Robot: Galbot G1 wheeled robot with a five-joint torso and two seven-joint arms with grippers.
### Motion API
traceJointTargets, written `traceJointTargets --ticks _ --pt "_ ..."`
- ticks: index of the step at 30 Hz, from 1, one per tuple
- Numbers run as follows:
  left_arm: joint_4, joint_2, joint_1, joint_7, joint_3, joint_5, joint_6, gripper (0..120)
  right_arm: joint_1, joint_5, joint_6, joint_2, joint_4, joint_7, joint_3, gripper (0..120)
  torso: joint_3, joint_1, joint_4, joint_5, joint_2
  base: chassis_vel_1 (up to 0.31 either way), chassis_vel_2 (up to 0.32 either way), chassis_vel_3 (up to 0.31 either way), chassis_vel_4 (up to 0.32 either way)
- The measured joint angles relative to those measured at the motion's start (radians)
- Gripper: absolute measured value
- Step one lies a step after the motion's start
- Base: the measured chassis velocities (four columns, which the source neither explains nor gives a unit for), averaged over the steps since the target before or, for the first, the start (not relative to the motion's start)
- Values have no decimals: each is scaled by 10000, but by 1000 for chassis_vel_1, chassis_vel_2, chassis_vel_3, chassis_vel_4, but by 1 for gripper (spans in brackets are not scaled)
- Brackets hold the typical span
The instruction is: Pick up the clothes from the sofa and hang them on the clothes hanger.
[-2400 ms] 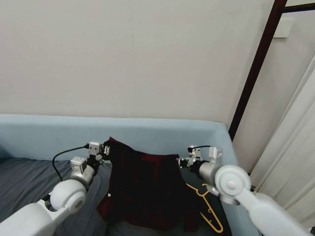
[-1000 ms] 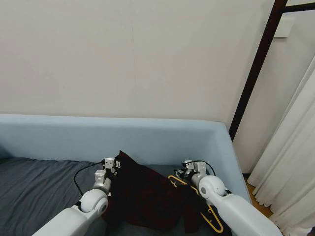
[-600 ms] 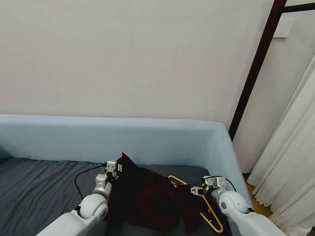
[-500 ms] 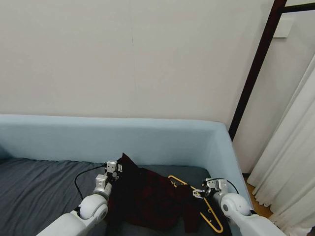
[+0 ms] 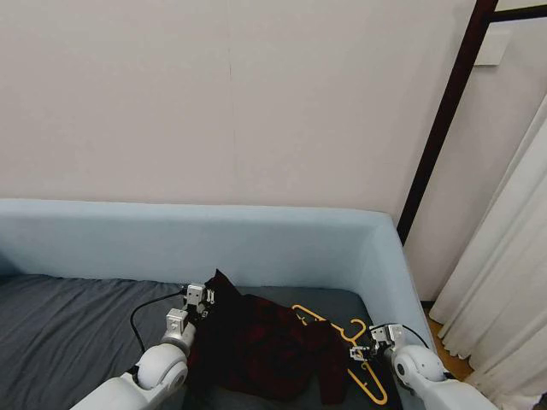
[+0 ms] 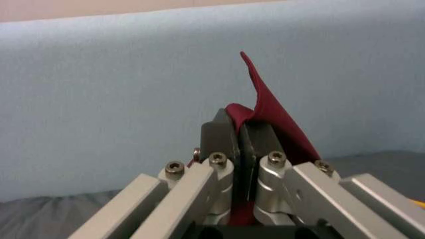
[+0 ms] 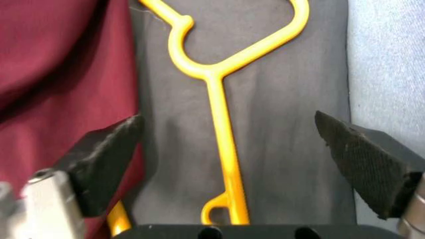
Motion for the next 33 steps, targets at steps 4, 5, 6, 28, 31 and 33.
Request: traceJointTargets --ticks 4,5,6,28,31,33 --pt "-22 -22 -18 -2 2 -23 -4 0 158 -92 115 92 -363 -2 -73 84 0 0 0 -1 0 0 0 0 0" --pt "-45 -24 -18 -2 1 -31 -4 0 205 -150 178 136 -548 -26 -115 77 1 0 0 0 -1 0 0 0 0" --pt "-56 -23 -17 -2 0 -31 -4 0 214 -195 212 157 -626 -68 -133 72 1 0 -2 0 0 0 0 0 0" --pt "-89 -2 47 -1 -58 -71 23 0 136 -496 609 458 -888 -228 -443 4 0 1 -4 -2 0 0 0 0 0" --pt "-95 -1 46 4 -46 -72 26 0 139 -429 745 339 -627 36 -540 4 1 0 0 4 -2 0 0 0 0" --pt "-97 0 48 8 -46 -71 26 0 147 -427 779 298 -554 118 -566 4 2 0 1 5 -2 0 0 0 0"
